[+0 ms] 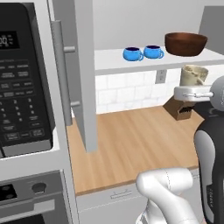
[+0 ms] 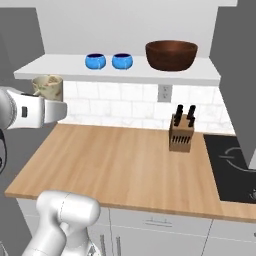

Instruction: Gather all objects into one cabinet and sort the glasses and bowls to opposite sides.

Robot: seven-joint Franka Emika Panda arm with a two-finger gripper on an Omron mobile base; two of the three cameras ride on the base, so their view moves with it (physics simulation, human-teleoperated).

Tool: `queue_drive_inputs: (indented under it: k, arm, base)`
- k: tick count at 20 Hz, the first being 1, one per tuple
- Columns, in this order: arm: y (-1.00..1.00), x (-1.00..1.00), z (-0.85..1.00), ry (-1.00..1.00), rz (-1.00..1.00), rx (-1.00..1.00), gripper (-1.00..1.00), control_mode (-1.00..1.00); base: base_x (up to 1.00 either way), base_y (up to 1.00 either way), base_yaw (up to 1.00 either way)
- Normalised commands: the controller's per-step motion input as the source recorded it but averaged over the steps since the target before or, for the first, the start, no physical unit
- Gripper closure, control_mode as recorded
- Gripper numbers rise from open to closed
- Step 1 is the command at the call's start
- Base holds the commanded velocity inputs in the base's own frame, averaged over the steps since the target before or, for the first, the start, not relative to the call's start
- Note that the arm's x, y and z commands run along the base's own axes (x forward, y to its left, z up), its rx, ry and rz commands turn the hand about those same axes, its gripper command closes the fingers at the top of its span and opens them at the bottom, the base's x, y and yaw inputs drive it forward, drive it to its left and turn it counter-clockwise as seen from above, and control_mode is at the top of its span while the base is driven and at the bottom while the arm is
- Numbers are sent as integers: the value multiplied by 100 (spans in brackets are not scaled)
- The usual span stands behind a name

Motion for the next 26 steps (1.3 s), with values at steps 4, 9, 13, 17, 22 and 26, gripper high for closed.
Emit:
queue_drive_inputs:
  k: [4,9,13,17,22,26]
  arm:
    - [0,0,0,0,0,0,100,100]
    - [0,0,0,0,0,0,100,100]
    - [37,22,-1,0,2,-1,100,-100]
    - [47,25,0,0,5,0,100,-100]
    - [26,29,1,0,7,0,100,-100]
    - [20,34,0,0,14,0,100,-100]
  base:
    - [31,18,1]
    - [38,19,0]
    - [9,9,0]
    - [0,0,0]
    - [0,0,0]
    - [0,0,0]
